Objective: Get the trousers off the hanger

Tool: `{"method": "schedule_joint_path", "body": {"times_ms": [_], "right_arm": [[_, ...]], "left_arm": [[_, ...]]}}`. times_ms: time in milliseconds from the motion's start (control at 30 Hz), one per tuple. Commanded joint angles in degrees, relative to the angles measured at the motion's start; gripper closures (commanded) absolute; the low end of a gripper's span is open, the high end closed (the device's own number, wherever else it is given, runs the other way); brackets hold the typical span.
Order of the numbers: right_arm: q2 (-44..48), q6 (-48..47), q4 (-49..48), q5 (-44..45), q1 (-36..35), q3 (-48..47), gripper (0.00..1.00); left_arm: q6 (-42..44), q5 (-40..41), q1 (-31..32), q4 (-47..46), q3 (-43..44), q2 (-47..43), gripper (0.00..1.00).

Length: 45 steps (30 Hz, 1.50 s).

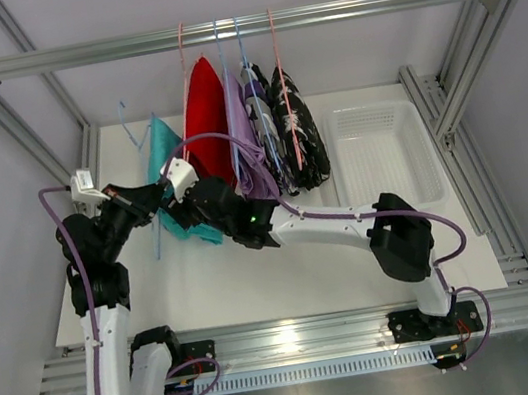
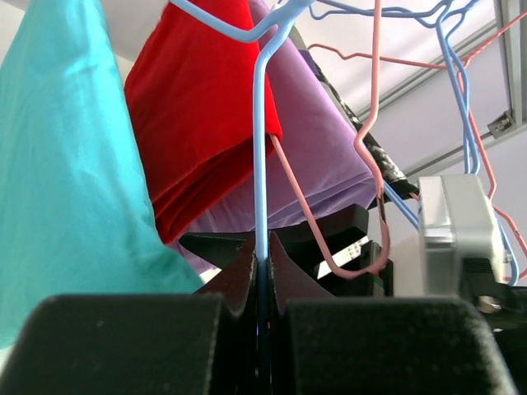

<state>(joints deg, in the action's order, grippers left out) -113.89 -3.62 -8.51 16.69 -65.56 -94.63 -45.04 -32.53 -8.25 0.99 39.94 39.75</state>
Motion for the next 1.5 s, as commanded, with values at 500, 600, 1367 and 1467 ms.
{"method": "schedule_joint_path", "body": {"times_ms": [500,600,1367,1467], "right_arm": [[-2.0,3.3,-2.8,-3.6,3.2,-1.9,0.39],[0.3,4.7,-2.6,-4.5,2.9,0.0,0.35],[-3.2,6.9,-1.4,-12.5,3.6,-6.7,0.31],[-4.6,6.9,-0.9,-12.8,3.9,-8.1,0.31]], "left_arm": [[-1.1,-3.6,-0.4,-4.2,-0.7,-0.2,1.00],[-1.2,-3.5,-0.5,-4.1,-0.7,-0.3,1.00],[-2.5,7.5,-1.4,7.1,2.7,-1.3,1.00],[-2.7,7.7,-1.5,7.3,2.8,-1.3,1.00]]}}
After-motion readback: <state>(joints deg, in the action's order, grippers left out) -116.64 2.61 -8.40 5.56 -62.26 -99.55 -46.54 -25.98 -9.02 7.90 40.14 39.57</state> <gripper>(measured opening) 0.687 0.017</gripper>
